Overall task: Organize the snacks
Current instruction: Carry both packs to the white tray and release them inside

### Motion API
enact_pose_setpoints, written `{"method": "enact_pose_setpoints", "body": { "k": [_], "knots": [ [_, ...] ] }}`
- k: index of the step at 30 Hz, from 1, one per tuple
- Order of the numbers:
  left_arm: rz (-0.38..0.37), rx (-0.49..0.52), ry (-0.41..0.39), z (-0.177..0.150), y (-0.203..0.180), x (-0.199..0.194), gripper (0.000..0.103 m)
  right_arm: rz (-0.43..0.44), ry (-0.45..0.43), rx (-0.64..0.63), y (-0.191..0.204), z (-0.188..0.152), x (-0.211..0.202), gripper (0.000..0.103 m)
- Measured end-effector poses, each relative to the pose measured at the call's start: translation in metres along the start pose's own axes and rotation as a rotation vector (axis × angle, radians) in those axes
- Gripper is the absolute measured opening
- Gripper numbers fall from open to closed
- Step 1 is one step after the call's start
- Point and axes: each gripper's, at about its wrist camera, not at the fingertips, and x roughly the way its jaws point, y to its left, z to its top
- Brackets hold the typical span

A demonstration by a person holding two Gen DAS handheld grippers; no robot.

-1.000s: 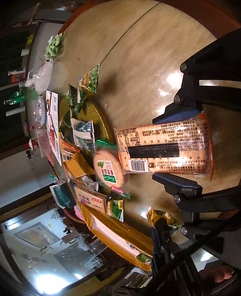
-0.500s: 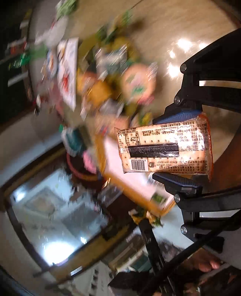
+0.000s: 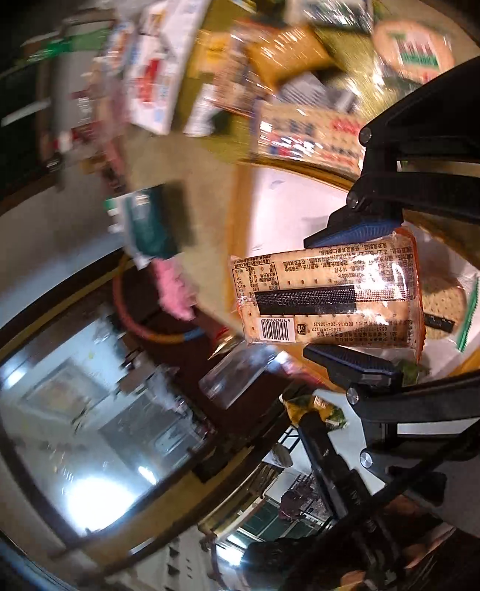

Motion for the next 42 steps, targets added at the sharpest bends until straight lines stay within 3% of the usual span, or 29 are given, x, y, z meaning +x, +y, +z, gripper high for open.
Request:
{"method": "enact_pose_setpoints", "body": {
  "k": [5,8,11,14,16,17,20,22,26,33,36,39,42],
  "knots": [
    [0.001,-0.009,0.103,-0.013,0.012,0.052,0.016,-0.069,0.066,0.008,-0.005,-0.008,0.038,0.051],
    [-0.001,-0.03,0.145,-0.019,0.02,0.068,0.016,-0.088,0.103,-0.013,0.002,-0.01,0.057,0.051],
    [0.017,-0.033,0.182,-0.028,0.025,0.08,0.016,-0.172,0.131,-0.04,0.007,-0.014,0.072,0.052],
    [-0.007,-0.045,0.177,-0.031,0.028,0.081,0.021,-0.211,0.132,-0.068,0.011,-0.016,0.074,0.057],
    [-0.043,-0.084,0.197,-0.029,0.035,0.081,0.038,-0.176,0.127,-0.055,0.009,-0.013,0.068,0.064],
    [-0.057,-0.107,0.198,-0.028,0.038,0.079,0.055,-0.153,0.109,-0.037,0.007,-0.012,0.061,0.066],
    [-0.033,-0.144,0.117,-0.029,0.042,0.054,0.059,-0.088,0.066,-0.012,0.005,-0.011,0.036,0.069],
    [-0.022,-0.145,0.075,-0.034,0.034,0.033,0.059,-0.044,0.016,-0.009,0.004,-0.016,0.009,0.071],
    [-0.083,-0.093,-0.022,-0.06,-0.014,-0.011,0.076,-0.008,-0.057,-0.021,-0.009,-0.042,-0.048,0.071],
    [-0.181,0.085,0.025,-0.094,-0.114,-0.021,0.076,-0.133,-0.125,0.106,-0.081,-0.082,-0.12,0.072],
    [-0.17,0.144,0.039,-0.099,-0.141,-0.018,0.076,-0.213,-0.095,0.169,-0.119,-0.084,-0.131,0.073],
    [-0.182,0.15,0.054,-0.101,-0.152,-0.013,0.076,-0.219,-0.047,0.214,-0.149,-0.08,-0.124,0.073],
    [-0.178,0.142,0.066,-0.104,-0.154,-0.013,0.076,-0.214,-0.017,0.177,-0.157,-0.065,-0.113,0.073]
  ]
}}
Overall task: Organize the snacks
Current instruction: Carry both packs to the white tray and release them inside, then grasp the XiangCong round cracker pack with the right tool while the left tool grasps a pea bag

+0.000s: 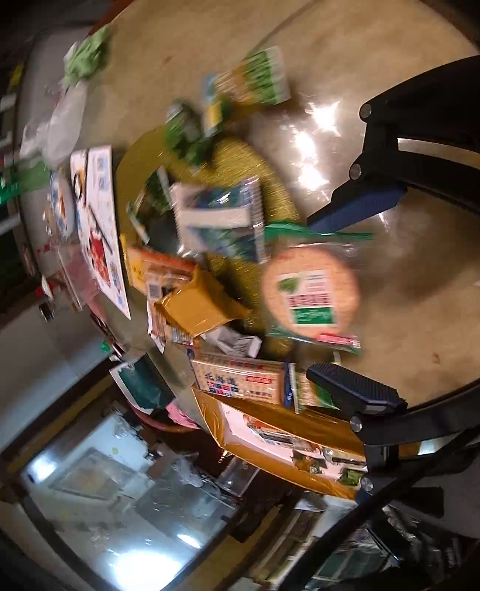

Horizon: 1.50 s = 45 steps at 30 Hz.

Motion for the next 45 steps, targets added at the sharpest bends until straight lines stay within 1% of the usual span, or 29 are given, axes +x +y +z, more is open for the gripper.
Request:
{"method": "enact_pose_setpoints", "body": {
  "k": [2,5,6,8,9,11,12,14,15,16,18,21,23,24,25,26,29,31,33,34,36,38,40,42,43,44,45],
  "knots": [
    [0.002,-0.003,-0.006,-0.003,0.001,-0.005,0.076,-0.017,0.015,-0.06,0.007,0.016,0.011,0.073],
    [0.004,-0.024,-0.006,-0.009,0.003,-0.01,0.076,-0.059,0.052,-0.205,0.026,0.04,0.039,0.073],
    [-0.003,-0.028,-0.008,-0.01,0.005,-0.011,0.076,-0.077,0.071,-0.228,0.025,0.043,0.047,0.073],
    [0.0,-0.041,-0.009,-0.013,0.008,-0.011,0.076,-0.06,0.145,-0.227,0.019,0.044,0.064,0.073],
    [-0.002,-0.047,-0.009,-0.014,0.009,-0.012,0.076,-0.057,0.147,-0.216,0.016,0.04,0.063,0.073],
    [-0.014,-0.057,-0.007,-0.017,0.013,-0.012,0.076,-0.026,0.145,-0.241,0.014,0.024,0.052,0.073],
    [-0.014,-0.059,-0.004,-0.017,0.014,-0.012,0.076,-0.029,0.148,-0.247,0.013,0.015,0.046,0.073],
    [-0.013,-0.059,0.009,-0.018,0.015,-0.008,0.076,-0.008,0.149,-0.247,0.01,-0.004,0.032,0.079],
    [-0.018,-0.061,0.012,-0.018,0.016,-0.007,0.076,0.008,0.156,-0.238,0.007,-0.013,0.026,0.08],
    [-0.023,-0.062,0.012,-0.018,0.015,-0.006,0.076,0.005,0.152,-0.223,0.005,-0.021,0.021,0.08],
    [-0.029,-0.062,0.015,-0.016,0.014,-0.002,0.076,-0.024,0.122,-0.219,0.006,-0.032,0.013,0.081],
    [-0.037,-0.064,0.02,-0.014,0.013,0.0,0.076,-0.082,0.1,-0.226,0.015,-0.037,0.015,0.083],
    [-0.029,-0.058,0.021,-0.014,0.011,0.001,0.076,-0.102,0.093,-0.267,0.026,-0.036,0.023,0.083],
    [-0.028,-0.059,0.022,-0.014,0.011,0.001,0.076,-0.13,0.09,-0.303,0.033,-0.038,0.028,0.083],
    [-0.031,-0.06,0.023,-0.014,0.011,0.001,0.076,-0.146,0.092,-0.327,0.038,-0.037,0.032,0.086],
    [-0.032,-0.063,0.022,-0.014,0.011,0.0,0.076,-0.163,0.1,-0.349,0.042,-0.039,0.035,0.087],
    [-0.029,-0.059,0.021,-0.016,0.009,-0.001,0.076,-0.221,0.116,-0.428,0.049,-0.052,0.034,0.087],
    [-0.024,-0.054,0.024,-0.016,0.008,-0.001,0.076,-0.249,0.124,-0.448,0.051,-0.062,0.028,0.085],
    [-0.022,-0.05,0.025,-0.015,0.007,0.0,0.076,-0.205,0.137,-0.454,0.051,-0.069,0.019,0.085],
    [-0.022,-0.048,0.026,-0.015,0.006,0.001,0.076,-0.178,0.134,-0.451,0.05,-0.067,0.015,0.085],
    [-0.017,-0.041,0.027,-0.014,0.003,0.002,0.076,-0.177,0.094,-0.443,0.051,-0.058,0.011,0.086],
    [-0.011,-0.049,0.02,-0.013,0.003,-0.001,0.076,-0.174,0.075,-0.419,0.051,-0.043,0.015,0.086],
    [-0.013,-0.056,0.015,-0.014,0.003,-0.004,0.076,-0.139,0.101,-0.392,0.05,-0.033,0.028,0.087],
    [-0.002,-0.059,0.01,-0.016,0.004,-0.007,0.076,-0.118,0.132,-0.38,0.051,-0.032,0.039,0.086],
    [0.003,-0.063,0.011,-0.016,0.006,-0.008,0.076,-0.113,0.146,-0.385,0.052,-0.036,0.042,0.086],
    [0.003,-0.07,0.013,-0.017,0.007,-0.008,0.076,-0.134,0.127,-0.4,0.056,-0.041,0.041,0.084],
    [0.004,-0.078,0.015,-0.018,0.008,-0.007,0.076,-0.162,0.113,-0.405,0.057,-0.046,0.04,0.078]
  ]
}}
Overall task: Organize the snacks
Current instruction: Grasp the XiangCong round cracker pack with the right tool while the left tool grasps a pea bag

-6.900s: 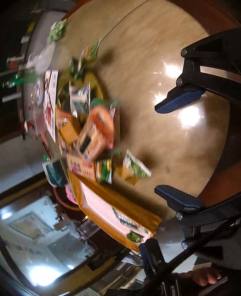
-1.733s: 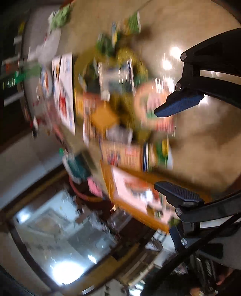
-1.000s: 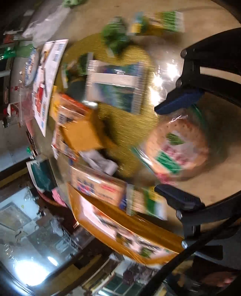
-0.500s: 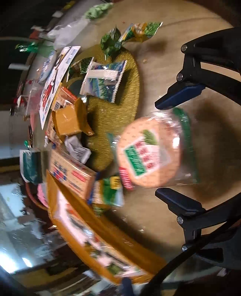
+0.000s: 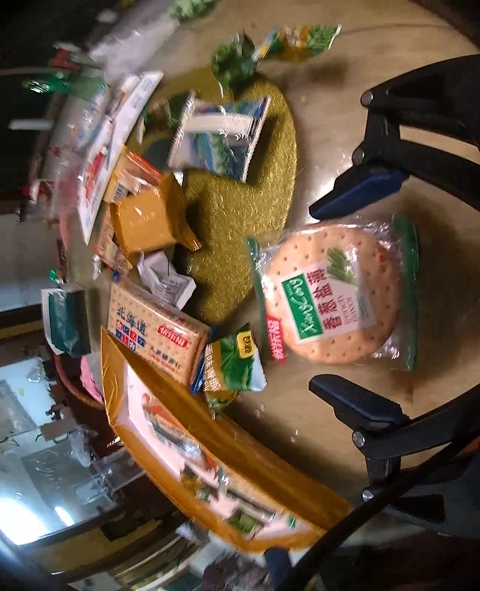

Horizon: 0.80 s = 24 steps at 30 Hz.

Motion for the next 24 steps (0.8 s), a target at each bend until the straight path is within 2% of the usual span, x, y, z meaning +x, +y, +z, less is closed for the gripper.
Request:
{"method": "enact_pose_setpoints", "body": {
  "k": [5,12,16,18,21,22,24],
  "knots": [
    [-0.016,0.005,0.022,0.005,-0.008,0.009,0.076,-0.042,-0.044,0.096,-0.01,-0.031,-0.024,0.075],
    [-0.035,0.083,0.095,0.033,-0.037,0.048,0.076,-0.19,-0.138,0.32,-0.069,-0.081,-0.064,0.075],
    [-0.022,0.033,0.153,0.064,-0.038,0.081,0.076,-0.135,-0.186,0.398,-0.084,-0.085,-0.069,0.075],
    [0.027,-0.018,0.179,0.077,-0.036,0.096,0.076,-0.141,-0.185,0.386,-0.083,-0.082,-0.068,0.075],
    [0.048,-0.065,0.21,0.085,-0.031,0.12,0.076,-0.138,-0.183,0.368,-0.079,-0.084,-0.068,0.075],
    [0.059,-0.07,0.216,0.084,-0.031,0.126,0.075,-0.132,-0.183,0.364,-0.079,-0.084,-0.068,0.075],
    [0.118,-0.061,0.227,0.079,-0.032,0.137,0.054,-0.122,-0.185,0.365,-0.08,-0.085,-0.068,0.075]
  ]
}}
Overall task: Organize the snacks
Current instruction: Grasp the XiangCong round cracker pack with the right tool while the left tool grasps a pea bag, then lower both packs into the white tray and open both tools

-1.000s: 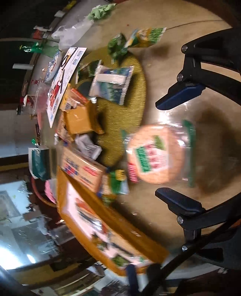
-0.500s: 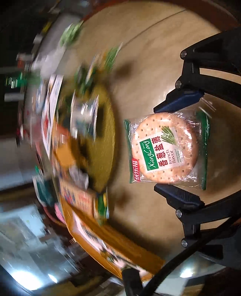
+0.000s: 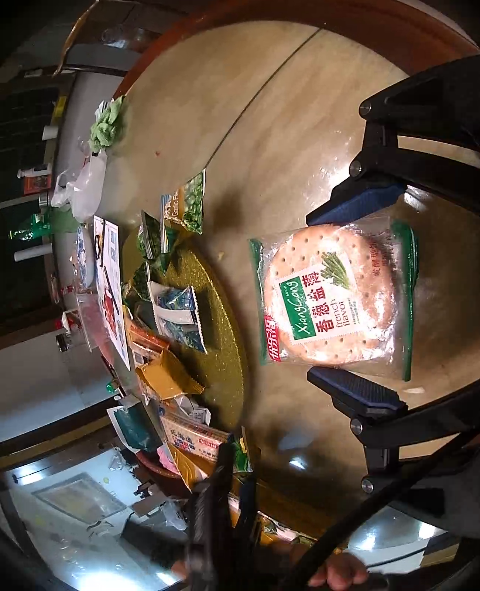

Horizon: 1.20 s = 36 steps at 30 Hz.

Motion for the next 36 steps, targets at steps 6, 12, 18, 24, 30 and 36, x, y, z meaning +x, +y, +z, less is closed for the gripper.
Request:
{"method": "enact_pose_setpoints", "body": {
  "k": [6,12,18,24,30,36],
  "knots": [
    [-0.027,0.048,-0.059,-0.033,0.005,-0.016,0.035,0.014,0.001,-0.003,0.001,0.0,0.001,0.075],
    [-0.066,0.141,-0.073,-0.096,0.008,-0.039,0.034,0.028,0.009,-0.027,0.006,0.0,0.001,0.075],
    [-0.123,0.173,-0.062,-0.133,0.013,-0.059,0.034,0.074,0.015,-0.039,0.008,-0.001,0.0,0.075],
    [-0.146,0.148,-0.147,-0.127,0.031,-0.1,0.034,0.159,0.036,0.008,0.014,0.0,-0.006,0.075],
    [-0.159,0.053,-0.239,-0.115,0.082,-0.131,0.034,0.32,0.023,-0.038,0.068,0.022,-0.022,0.075],
    [-0.11,-0.086,-0.266,-0.099,0.153,-0.133,0.034,0.426,0.067,-0.113,0.139,0.052,-0.003,0.075]
  ]
}}
